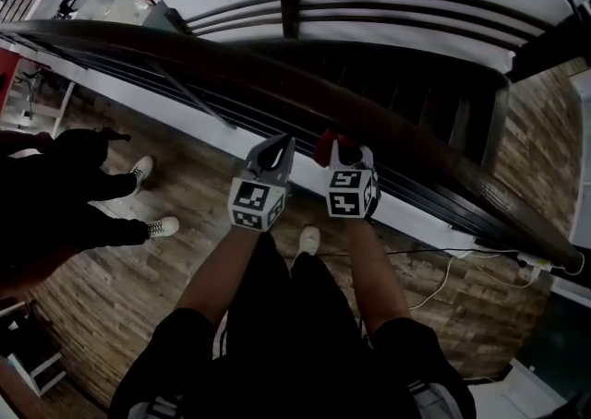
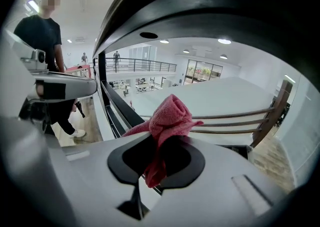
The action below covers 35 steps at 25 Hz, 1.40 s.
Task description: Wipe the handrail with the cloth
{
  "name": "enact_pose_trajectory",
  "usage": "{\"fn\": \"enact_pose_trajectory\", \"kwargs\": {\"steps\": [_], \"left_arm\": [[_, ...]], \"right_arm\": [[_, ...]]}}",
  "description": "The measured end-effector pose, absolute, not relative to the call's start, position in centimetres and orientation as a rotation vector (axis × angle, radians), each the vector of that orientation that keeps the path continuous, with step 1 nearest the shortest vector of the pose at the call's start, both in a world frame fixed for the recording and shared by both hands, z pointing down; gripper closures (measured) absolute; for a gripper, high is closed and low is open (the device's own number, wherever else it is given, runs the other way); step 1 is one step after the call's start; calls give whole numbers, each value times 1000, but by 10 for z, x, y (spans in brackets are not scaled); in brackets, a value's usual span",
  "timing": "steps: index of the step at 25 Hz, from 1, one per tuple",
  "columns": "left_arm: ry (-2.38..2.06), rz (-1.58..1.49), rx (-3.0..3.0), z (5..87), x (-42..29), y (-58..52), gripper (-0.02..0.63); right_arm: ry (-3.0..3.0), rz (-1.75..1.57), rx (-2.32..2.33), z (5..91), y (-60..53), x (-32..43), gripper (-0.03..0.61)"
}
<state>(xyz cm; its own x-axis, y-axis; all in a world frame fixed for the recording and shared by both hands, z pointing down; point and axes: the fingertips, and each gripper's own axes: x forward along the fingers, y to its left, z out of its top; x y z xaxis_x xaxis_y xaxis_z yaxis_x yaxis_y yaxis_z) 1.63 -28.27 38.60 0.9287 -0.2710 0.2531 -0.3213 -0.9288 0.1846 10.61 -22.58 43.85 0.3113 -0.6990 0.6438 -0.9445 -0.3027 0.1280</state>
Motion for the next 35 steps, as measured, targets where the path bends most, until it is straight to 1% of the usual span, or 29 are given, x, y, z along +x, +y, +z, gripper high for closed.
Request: {"fn": "enact_pose_trajectory", "kwargs": {"steps": [12,18,35], "left_arm": [[-286,368,2828,397,44,-268,615],[-217,397,2845,396,46,-265,615],[-205,441,2867,403,63,-242,615]], "right_arm": [[-1348,716,2160,436,-199,119,537],[-1298,735,2194,439,-195,120,537],[-1306,749,2158,445,-171,133,535]]}}
